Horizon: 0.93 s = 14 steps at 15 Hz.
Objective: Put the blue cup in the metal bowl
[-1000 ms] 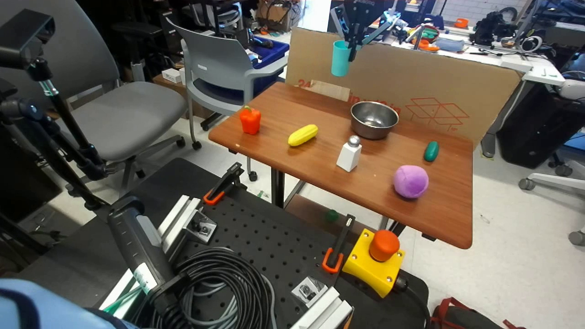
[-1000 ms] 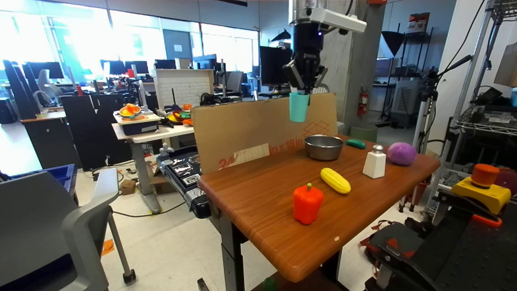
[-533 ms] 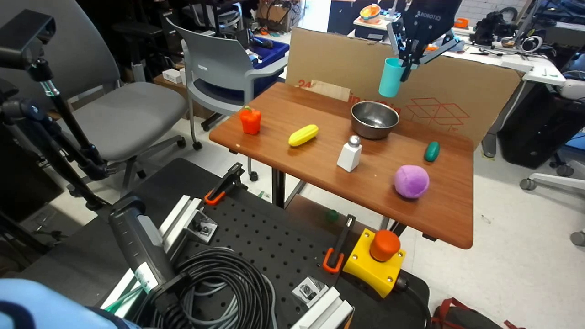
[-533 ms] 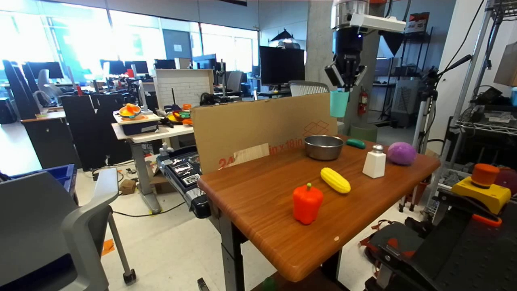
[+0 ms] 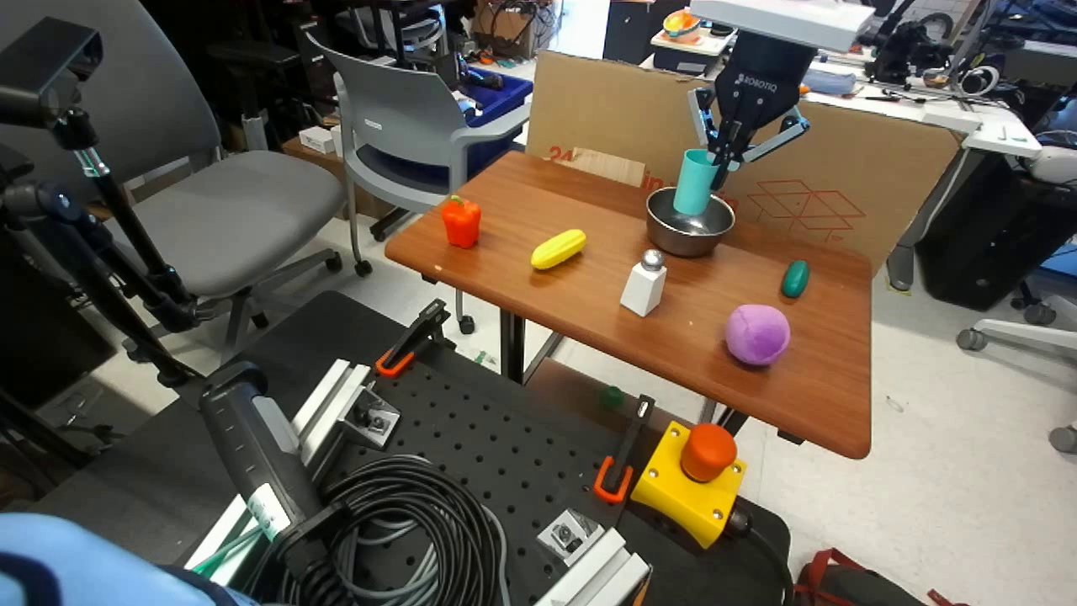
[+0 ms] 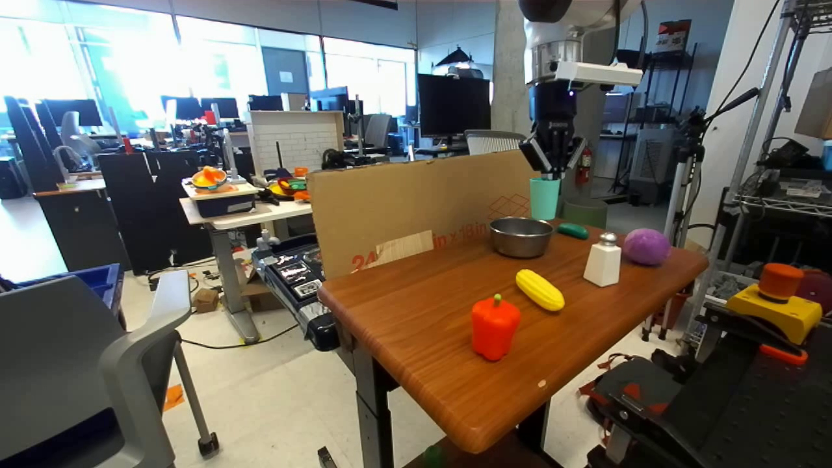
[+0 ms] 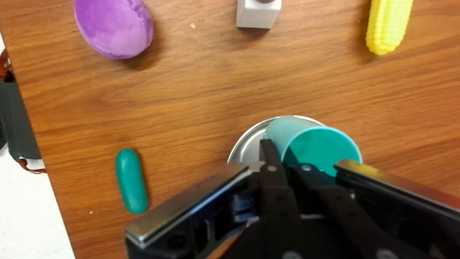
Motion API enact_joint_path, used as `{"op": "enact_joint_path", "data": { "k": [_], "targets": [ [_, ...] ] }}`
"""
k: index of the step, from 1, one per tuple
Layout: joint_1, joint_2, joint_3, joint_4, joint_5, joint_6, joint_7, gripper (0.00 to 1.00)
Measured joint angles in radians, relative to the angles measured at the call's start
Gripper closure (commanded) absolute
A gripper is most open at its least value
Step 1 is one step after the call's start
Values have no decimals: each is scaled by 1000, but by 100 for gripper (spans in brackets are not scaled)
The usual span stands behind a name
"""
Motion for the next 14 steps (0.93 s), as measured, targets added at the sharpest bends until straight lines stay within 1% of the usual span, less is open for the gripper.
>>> {"op": "enact_joint_path", "data": {
  "k": [9,14],
  "targets": [
    [4,100,-1,94,-1,0,2,99],
    [19,142,0,148,-3,0,12,99]
  ]
}}
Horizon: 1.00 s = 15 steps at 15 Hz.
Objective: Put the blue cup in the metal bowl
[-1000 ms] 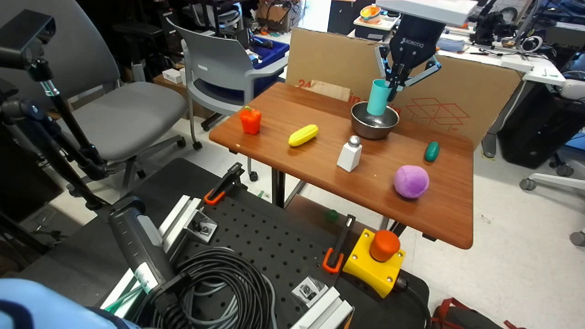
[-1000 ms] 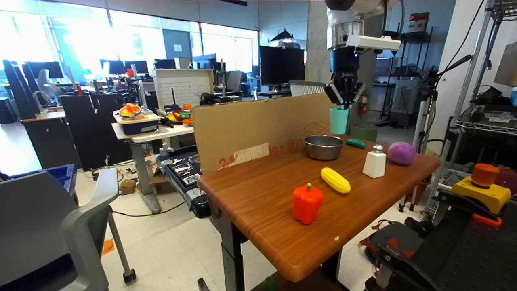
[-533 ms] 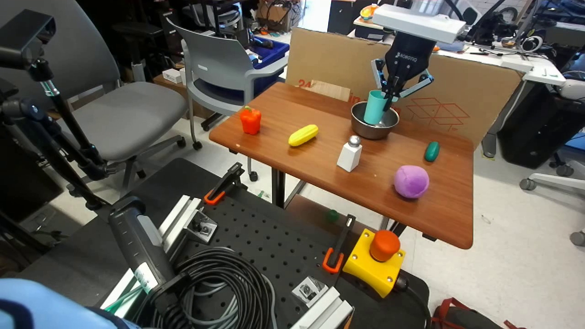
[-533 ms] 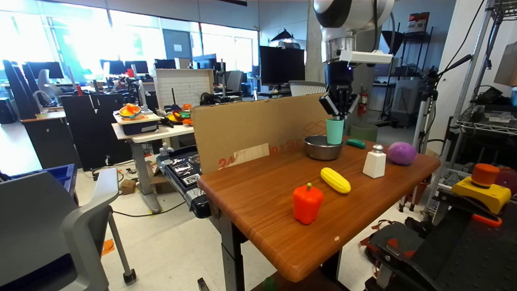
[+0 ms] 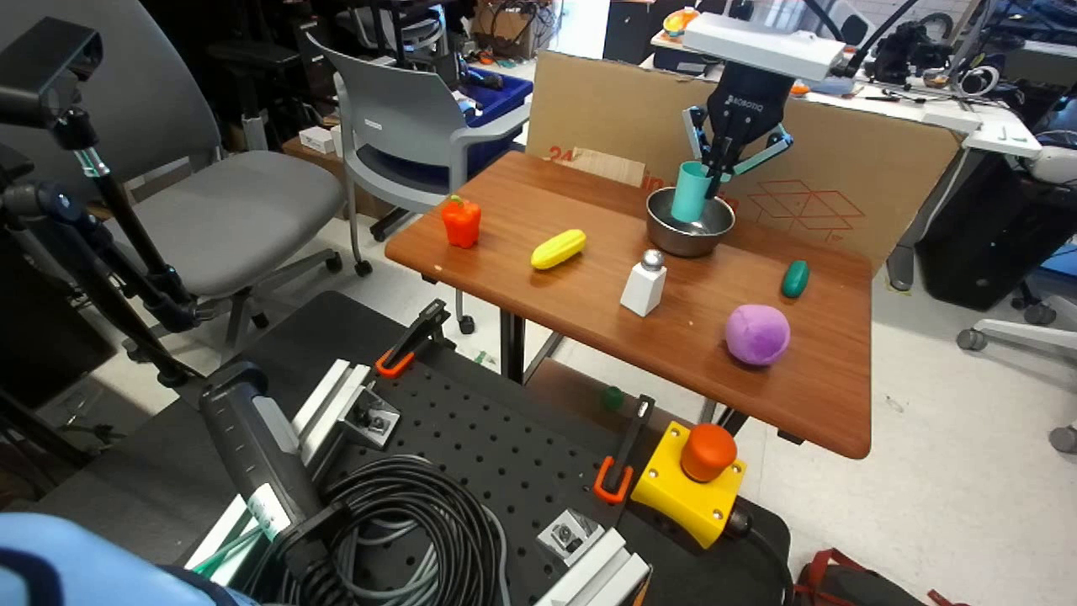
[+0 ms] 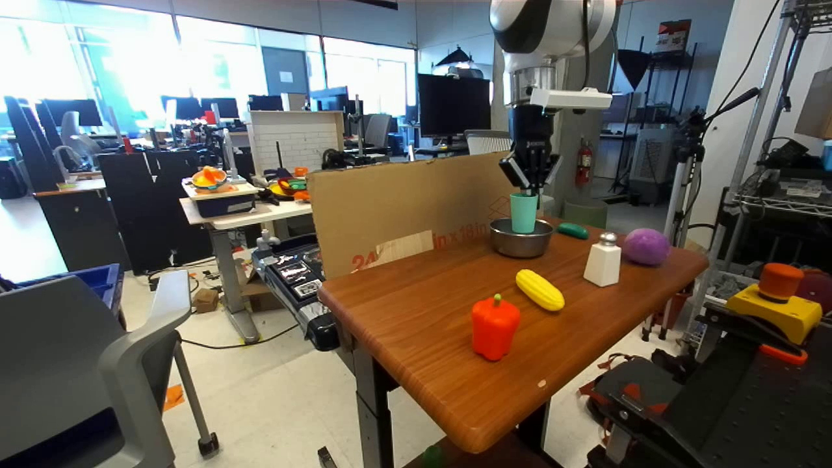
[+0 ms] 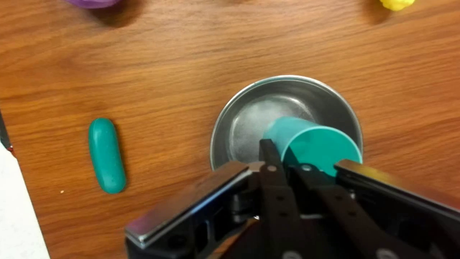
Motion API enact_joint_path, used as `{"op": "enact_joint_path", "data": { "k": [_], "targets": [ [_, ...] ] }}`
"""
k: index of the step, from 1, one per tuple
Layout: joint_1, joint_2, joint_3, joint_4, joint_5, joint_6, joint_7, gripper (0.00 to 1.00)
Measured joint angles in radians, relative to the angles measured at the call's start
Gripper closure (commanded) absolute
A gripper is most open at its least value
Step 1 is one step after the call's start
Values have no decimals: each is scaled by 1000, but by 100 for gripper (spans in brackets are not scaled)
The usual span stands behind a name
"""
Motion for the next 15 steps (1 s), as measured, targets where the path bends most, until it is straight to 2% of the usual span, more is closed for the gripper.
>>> {"op": "enact_joint_path", "data": {
  "k": [4,5,6,9,15],
  "targets": [
    [16,52,-7,44,-19,1,29,99],
    [19,64,-9,56,-28,1,38,92],
    [21,76,-11,67,-39,1,48,73],
    [28,104,-15,95,-64,1,63,61],
    [51,114,-13,107,-81,1,63,17]
  ]
}}
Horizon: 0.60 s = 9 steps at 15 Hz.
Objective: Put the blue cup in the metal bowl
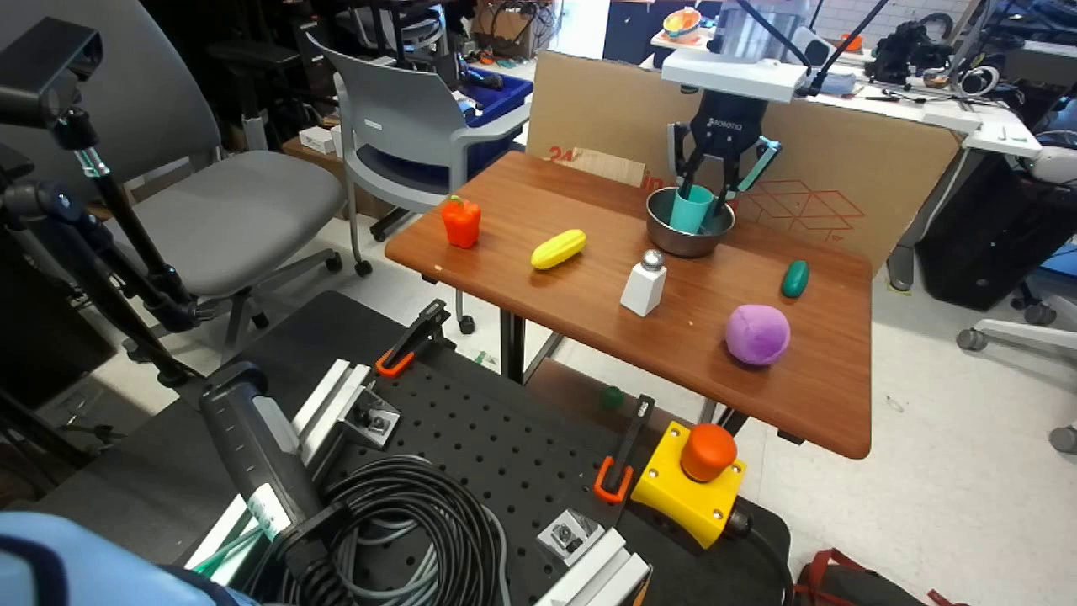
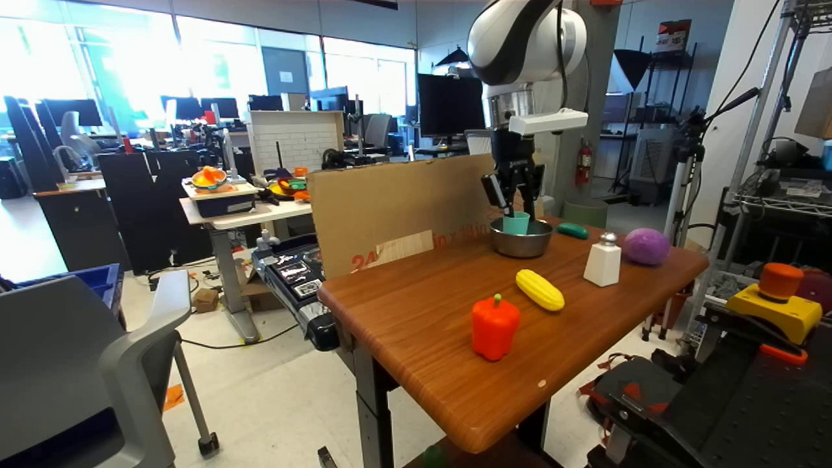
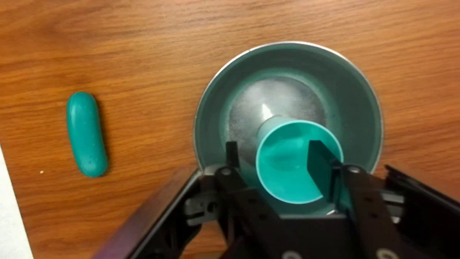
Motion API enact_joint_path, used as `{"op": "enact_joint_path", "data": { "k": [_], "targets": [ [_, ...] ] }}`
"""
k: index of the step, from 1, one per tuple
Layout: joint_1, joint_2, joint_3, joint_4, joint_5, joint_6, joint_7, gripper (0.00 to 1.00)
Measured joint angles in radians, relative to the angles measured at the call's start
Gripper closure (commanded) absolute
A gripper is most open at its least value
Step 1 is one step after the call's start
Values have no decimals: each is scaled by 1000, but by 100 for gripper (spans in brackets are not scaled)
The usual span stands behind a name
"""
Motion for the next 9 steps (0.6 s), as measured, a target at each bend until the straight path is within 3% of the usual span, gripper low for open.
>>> {"op": "enact_joint_path", "data": {
  "k": [2,9],
  "targets": [
    [10,-17,6,-3,0,5,-8,2],
    [35,-301,41,-176,10,-33,-85,0]
  ]
}}
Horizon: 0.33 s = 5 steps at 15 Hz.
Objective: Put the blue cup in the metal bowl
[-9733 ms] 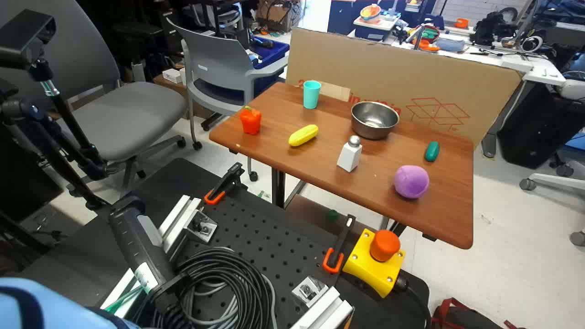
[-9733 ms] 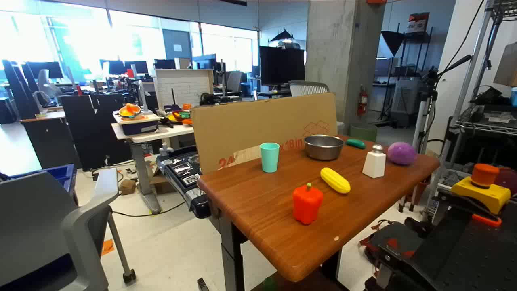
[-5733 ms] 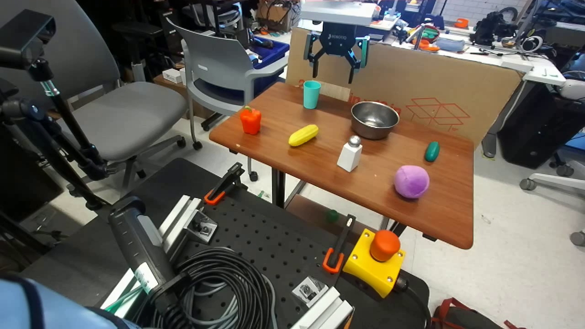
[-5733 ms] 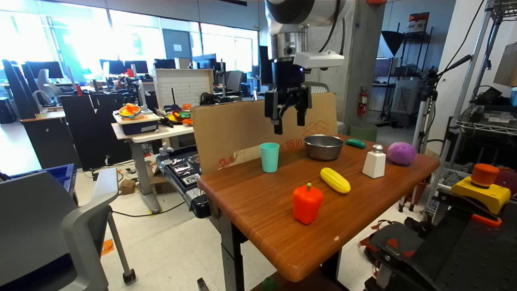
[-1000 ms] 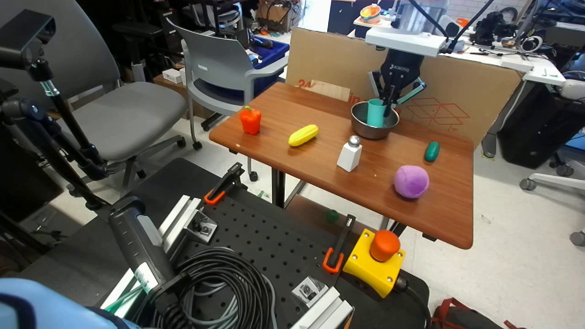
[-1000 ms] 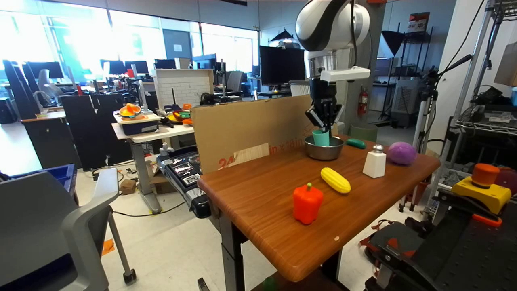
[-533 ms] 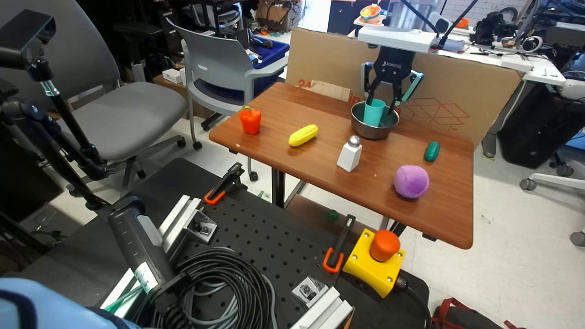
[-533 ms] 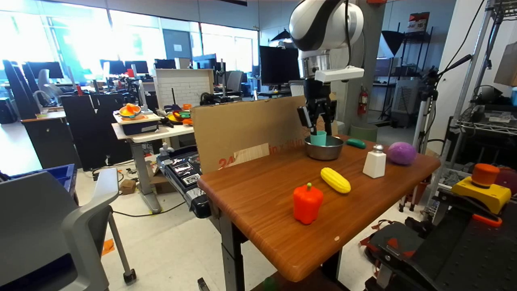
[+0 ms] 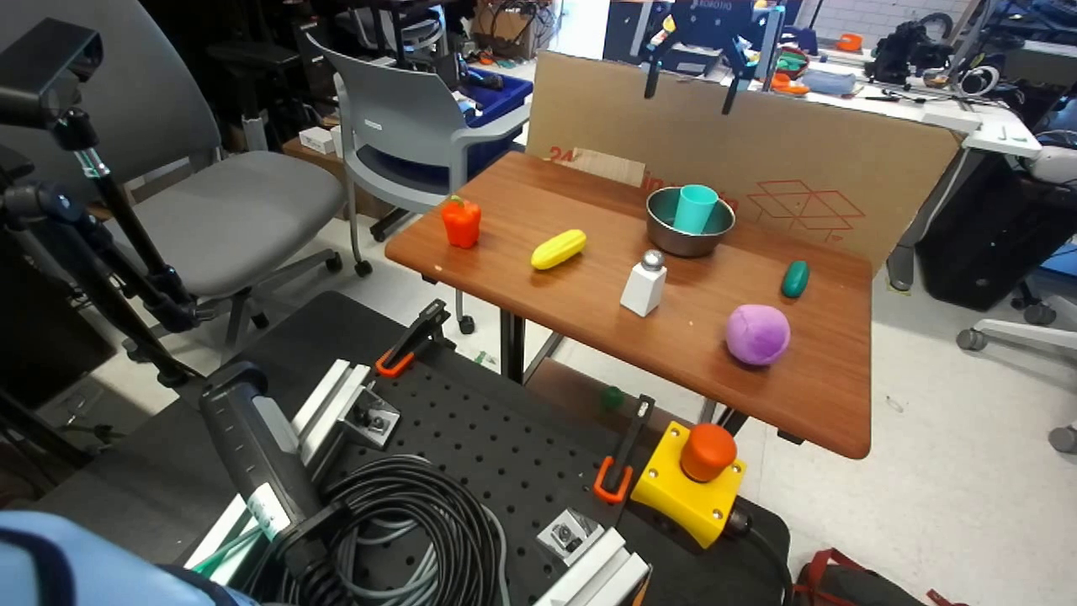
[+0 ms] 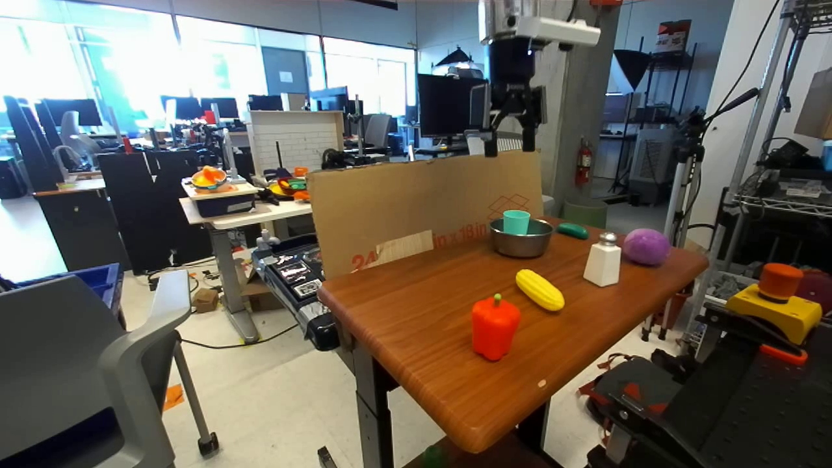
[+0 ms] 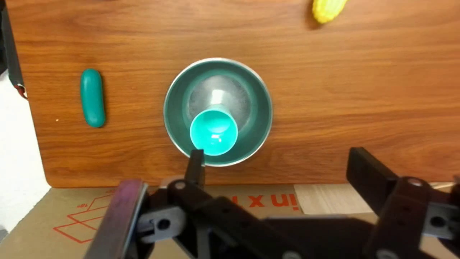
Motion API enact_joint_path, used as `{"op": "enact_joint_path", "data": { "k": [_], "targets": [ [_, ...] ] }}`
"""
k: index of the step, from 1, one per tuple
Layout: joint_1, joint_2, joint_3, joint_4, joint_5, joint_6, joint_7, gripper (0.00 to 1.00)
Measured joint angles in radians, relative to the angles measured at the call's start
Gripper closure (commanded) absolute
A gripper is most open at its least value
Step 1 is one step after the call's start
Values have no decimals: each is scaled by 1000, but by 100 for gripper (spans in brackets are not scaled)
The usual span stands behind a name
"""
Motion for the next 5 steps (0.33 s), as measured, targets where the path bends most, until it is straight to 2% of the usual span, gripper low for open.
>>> {"op": "enact_joint_path", "data": {
  "k": [2,5],
  "targets": [
    [-11,-86,17,-57,48,-80,-77,0],
    [-13,-107,18,-69,51,-88,-82,0]
  ]
}}
